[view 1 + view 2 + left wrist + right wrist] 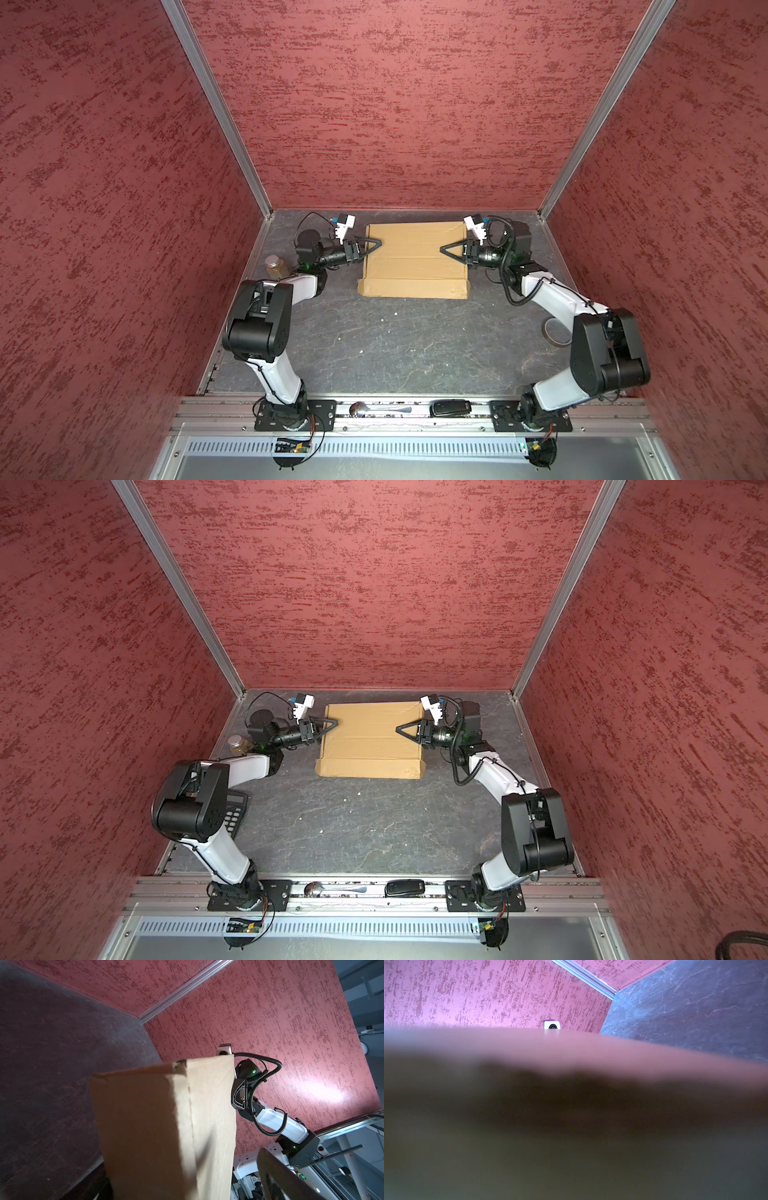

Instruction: Fold the paper box

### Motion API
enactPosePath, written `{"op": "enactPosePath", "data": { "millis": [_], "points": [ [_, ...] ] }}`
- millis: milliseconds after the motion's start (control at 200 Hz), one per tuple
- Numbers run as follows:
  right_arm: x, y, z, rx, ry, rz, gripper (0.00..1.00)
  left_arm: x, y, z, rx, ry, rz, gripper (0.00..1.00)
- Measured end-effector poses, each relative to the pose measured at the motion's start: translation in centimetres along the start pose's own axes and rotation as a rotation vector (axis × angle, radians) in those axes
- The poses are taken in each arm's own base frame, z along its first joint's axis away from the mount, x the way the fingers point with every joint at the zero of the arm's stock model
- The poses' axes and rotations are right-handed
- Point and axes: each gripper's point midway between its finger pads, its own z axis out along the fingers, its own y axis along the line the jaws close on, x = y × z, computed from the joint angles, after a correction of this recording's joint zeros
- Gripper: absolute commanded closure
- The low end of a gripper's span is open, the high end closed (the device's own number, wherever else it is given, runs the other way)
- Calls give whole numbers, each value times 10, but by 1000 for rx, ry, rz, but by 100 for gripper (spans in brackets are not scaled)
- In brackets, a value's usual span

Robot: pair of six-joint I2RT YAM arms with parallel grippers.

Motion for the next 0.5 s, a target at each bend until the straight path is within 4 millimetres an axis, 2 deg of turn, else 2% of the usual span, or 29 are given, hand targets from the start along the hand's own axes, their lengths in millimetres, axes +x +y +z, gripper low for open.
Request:
{"op": "enactPosePath", "data": {
  "millis": [266, 501],
  "points": [
    [-10, 11, -7, -22, -6, -19, 64, -4, -11, 3, 27, 25, -4, 0],
    [-14, 21, -9, -56, -1, -36, 64, -1, -29, 19, 70, 78, 27, 0]
  ]
}}
